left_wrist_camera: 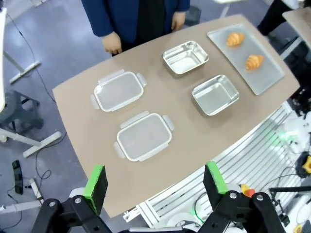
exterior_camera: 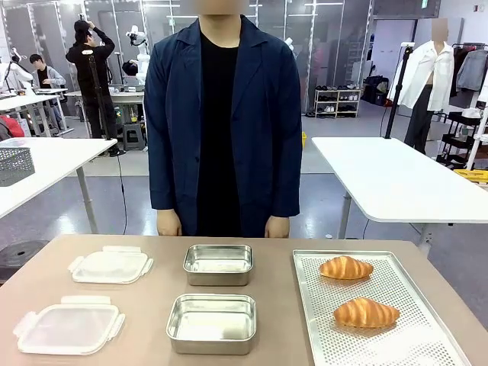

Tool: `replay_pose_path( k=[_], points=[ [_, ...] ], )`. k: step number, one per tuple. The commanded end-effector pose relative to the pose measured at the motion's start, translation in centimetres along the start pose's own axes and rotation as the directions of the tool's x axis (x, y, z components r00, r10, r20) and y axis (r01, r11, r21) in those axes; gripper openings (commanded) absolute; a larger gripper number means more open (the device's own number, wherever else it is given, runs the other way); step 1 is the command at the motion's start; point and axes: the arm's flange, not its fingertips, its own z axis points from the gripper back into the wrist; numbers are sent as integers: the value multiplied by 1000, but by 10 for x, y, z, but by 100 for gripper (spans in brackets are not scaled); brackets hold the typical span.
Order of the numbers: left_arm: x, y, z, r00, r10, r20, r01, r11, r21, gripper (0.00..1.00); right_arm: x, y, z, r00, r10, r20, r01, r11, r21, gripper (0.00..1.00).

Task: Place the bread into the airtight container.
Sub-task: Pick up a Butter Roll and place it into an empty Airtight Container.

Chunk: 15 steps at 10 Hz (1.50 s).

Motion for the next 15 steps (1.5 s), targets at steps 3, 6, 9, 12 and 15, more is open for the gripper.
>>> replay_pose_path(
  k=[3, 6, 9, 12, 15],
  points=[
    [1, -2, 4, 1000, -13, -3, 13, 1000, 4, 100, 0, 0, 4, 1000, 1, 4, -1, 1000, -3, 100],
    [1, -2, 4, 1000, -13, -3, 13, 1000, 4, 100, 1, 0, 3, 1000, 0, 5, 0, 1000, -5, 100],
    [1, -2, 4, 1000, -13, -3, 13, 1000, 4, 100, 55, 35, -55, 892, 440, -107, -439, 898, 36, 100],
    [1, -2, 4, 1000, -13, -3, 13, 1000, 4, 100, 81, 59, -182, 736, 653, -179, -607, 753, 253, 100],
    [1, -2, 4, 1000, -13, -3, 13, 1000, 4, 100, 52, 76, -295, 631, 741, -231, -627, 662, 411, 100]
  ],
)
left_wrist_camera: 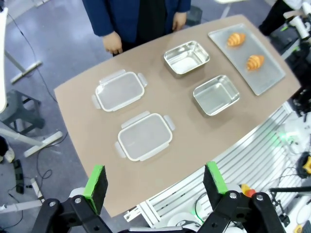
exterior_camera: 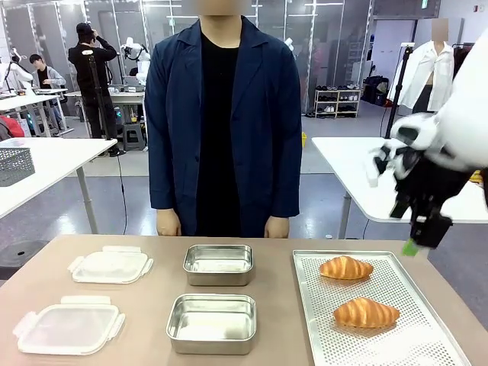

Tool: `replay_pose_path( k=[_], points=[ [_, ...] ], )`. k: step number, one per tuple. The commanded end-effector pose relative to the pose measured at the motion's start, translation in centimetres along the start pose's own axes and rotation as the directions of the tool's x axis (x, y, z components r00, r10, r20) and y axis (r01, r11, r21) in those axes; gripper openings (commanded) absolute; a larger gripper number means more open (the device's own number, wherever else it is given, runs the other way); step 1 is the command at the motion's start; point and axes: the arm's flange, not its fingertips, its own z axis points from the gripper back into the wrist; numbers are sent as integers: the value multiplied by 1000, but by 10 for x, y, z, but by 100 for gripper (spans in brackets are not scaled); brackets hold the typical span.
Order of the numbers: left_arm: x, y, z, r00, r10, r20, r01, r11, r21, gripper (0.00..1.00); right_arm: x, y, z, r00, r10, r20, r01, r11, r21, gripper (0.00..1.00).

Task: Place the bread into the airtight container.
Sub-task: Pick up a Butter Roll and place it into an empty Airtight Container.

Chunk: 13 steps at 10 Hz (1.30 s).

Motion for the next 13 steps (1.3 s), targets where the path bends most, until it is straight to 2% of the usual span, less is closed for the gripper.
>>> replay_pose_path(
  k=[1, 4, 5, 6, 7, 8, 9, 10, 12, 13],
  points=[
    [1, -1, 3, 1000, -13, -4, 13, 1000, -2, 100, -2, -14, -44, 999, 49, -21, -49, 999, 10, 100],
    [1, -1, 3, 1000, -13, -4, 13, 1000, -2, 100, -3, -17, -103, 996, 56, -70, -57, 998, -9, 100],
    [1, -1, 3, 1000, -13, -4, 13, 1000, -2, 100, -4, -23, -116, 999, 32, -37, -32, 999, 14, 100],
    [1, -1, 3, 1000, -13, -4, 13, 1000, -2, 100, -7, -25, -135, 998, 3, -57, -3, 1000, 9, 100],
    [1, -1, 3, 1000, -13, -4, 13, 1000, -2, 100, -5, -25, -148, 1000, -24, -21, 25, 998, 54, 100],
    [1, -1, 3, 1000, -13, -4, 13, 1000, -2, 100, -6, -25, -164, 997, -37, -72, 40, 998, 48, 100],
    [1, -1, 3, 1000, -13, -4, 13, 1000, -2, 100, -7, -24, -179, 997, -67, -48, 71, 993, 90, 100],
    [1, -1, 3, 1000, -13, -4, 13, 1000, -2, 100, -10, -21, -193, 996, -61, -63, 66, 994, 82, 100],
    [1, -1, 3, 1000, -13, -4, 13, 1000, -2, 100, -8, -18, -203, 999, -43, -27, 45, 995, 87, 100],
    [1, -1, 3, 1000, -13, -4, 13, 1000, -2, 100, -5, -18, -207, 998, -40, -40, 43, 996, 78, 100]
  ],
)
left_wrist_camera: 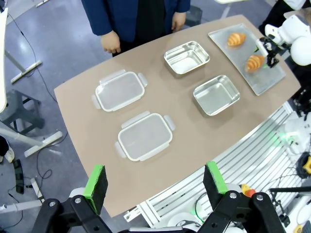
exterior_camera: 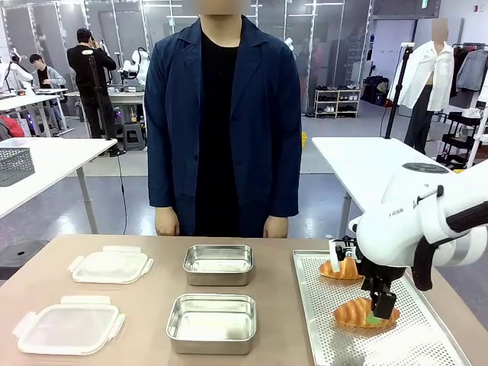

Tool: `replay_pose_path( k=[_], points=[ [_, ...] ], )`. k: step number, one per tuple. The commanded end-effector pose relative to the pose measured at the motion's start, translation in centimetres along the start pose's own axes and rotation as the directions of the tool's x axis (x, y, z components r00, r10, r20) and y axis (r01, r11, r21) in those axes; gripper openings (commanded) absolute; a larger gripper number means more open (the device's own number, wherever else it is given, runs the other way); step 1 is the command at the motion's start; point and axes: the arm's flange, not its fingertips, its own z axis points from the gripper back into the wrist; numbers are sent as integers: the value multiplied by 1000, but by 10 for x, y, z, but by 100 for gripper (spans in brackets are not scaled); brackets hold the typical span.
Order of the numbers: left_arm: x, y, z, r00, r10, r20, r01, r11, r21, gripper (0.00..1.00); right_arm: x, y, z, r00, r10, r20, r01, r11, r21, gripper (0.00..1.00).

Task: Place the bread into the airtight container.
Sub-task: Pick up a Butter Roll and place it into an empty Airtight Container.

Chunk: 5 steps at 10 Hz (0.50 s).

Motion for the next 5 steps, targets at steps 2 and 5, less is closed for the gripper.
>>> replay_pose_path(
  k=[2, 5],
  points=[
    [1, -1, 2, 1000, -13, -4, 13, 1000, -3, 100, 0, -3, -15, 1000, 20, -9, -20, 1000, -22, 100],
    [1, -1, 2, 1000, -13, -4, 13, 1000, -3, 100, -1, -6, -24, 1000, 11, -2, -11, 999, -32, 100]
  ],
)
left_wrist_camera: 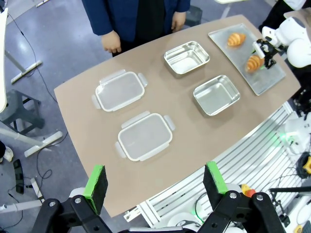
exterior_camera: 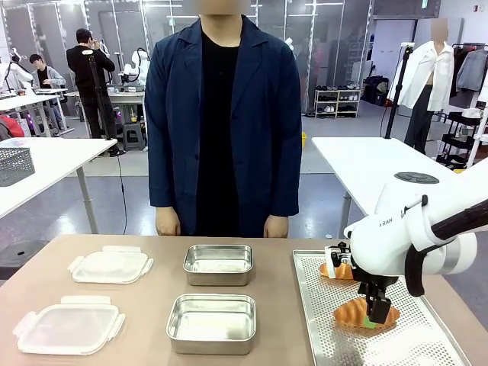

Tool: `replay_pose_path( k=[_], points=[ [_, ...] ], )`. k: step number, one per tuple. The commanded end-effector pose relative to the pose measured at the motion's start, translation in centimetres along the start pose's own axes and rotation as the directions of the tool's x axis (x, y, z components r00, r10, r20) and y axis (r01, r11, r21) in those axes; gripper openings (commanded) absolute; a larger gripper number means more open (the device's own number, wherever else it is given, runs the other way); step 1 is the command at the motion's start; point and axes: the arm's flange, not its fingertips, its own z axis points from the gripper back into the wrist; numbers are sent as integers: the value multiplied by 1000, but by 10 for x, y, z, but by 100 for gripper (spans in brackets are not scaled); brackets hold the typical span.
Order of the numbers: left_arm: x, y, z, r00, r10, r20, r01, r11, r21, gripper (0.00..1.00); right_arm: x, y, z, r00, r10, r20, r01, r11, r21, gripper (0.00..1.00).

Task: Place the bread into the airtight container.
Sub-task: Pick up a Butter Roll and place it into an empty Airtight Container.

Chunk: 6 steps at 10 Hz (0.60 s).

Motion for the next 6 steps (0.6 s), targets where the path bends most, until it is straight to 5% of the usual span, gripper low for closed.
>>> replay_pose_path(
  k=[1, 4, 5, 6],
  points=[
    [1, -1, 2, 1000, -13, -4, 13, 1000, -3, 100, -3, -3, -7, 1000, 13, 9, -13, 1000, -18, 97],
    [1, -1, 2, 1000, -13, -4, 13, 1000, -3, 100, -5, 1, -15, 1000, 20, -21, -20, 1000, -5, 62],
    [1, -1, 2, 1000, -13, -4, 13, 1000, -3, 100, -3, 3, -16, 999, 24, -26, -24, 1000, 0, 59],
    [1, -1, 2, 1000, -13, -4, 13, 1000, -3, 100, -2, 3, -15, 1000, 23, -16, -23, 1000, -6, 42]
  ],
)
